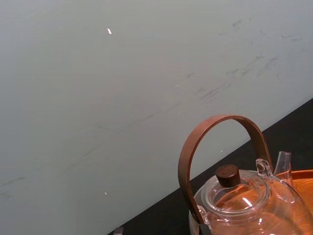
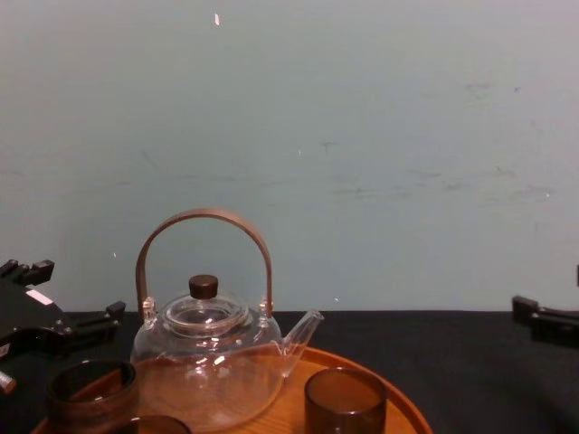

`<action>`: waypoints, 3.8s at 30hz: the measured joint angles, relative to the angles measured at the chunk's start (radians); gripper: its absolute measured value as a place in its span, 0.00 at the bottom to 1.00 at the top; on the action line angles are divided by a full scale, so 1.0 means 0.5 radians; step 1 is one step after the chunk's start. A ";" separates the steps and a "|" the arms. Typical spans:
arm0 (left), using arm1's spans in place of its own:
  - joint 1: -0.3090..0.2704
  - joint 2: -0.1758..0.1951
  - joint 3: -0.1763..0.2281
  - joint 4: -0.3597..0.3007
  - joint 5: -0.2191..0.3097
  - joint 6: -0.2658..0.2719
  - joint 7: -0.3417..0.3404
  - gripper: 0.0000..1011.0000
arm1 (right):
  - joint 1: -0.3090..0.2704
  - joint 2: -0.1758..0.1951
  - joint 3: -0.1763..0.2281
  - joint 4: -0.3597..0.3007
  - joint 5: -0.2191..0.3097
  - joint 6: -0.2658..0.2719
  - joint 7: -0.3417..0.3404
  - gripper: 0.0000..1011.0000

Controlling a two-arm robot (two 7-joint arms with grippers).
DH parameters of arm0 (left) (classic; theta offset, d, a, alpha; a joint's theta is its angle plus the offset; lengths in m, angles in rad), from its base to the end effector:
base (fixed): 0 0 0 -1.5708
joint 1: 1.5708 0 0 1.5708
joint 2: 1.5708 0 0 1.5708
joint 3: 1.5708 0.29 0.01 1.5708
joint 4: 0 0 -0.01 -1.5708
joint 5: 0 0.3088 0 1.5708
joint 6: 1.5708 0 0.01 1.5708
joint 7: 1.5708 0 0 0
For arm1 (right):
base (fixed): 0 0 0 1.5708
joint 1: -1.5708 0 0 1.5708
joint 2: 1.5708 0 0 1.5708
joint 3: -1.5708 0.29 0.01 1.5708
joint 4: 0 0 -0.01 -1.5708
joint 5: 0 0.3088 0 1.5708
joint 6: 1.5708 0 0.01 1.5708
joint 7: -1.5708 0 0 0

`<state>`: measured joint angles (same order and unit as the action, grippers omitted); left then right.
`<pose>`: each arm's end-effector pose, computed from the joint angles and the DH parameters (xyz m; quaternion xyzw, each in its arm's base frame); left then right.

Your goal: Pick up the glass from the table and place it on the tray.

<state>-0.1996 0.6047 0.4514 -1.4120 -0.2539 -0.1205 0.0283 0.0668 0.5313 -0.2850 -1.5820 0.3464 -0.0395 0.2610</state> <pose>0.3581 0.0827 -0.3022 0.1415 -0.1325 0.5799 0.7913 0.3351 -0.0704 -0.2803 -0.0750 -0.0540 -0.4985 0.8620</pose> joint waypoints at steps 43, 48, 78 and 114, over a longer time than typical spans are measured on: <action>0.000 0.000 0.000 0.000 0.000 0.000 0.000 0.99 | 0.052 -0.205 0.087 0.294 -0.086 -0.118 -0.027 0.99; 0.000 0.000 0.000 0.000 0.000 0.000 0.000 0.99 | 0.052 -0.205 0.087 0.293 -0.085 -0.118 -0.027 0.99; 0.000 0.000 0.000 0.000 0.000 0.000 0.000 0.99 | 0.052 -0.204 0.087 0.292 -0.083 -0.118 -0.028 0.99; 0.000 0.000 0.000 0.000 0.000 0.000 0.000 0.99 | 0.052 -0.204 0.087 0.292 -0.083 -0.118 -0.027 0.99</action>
<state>-0.1996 0.6047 0.4514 -1.4120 -0.2539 -0.1205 0.0282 0.0928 0.4292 -0.2416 -1.4358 0.3050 -0.0983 0.2473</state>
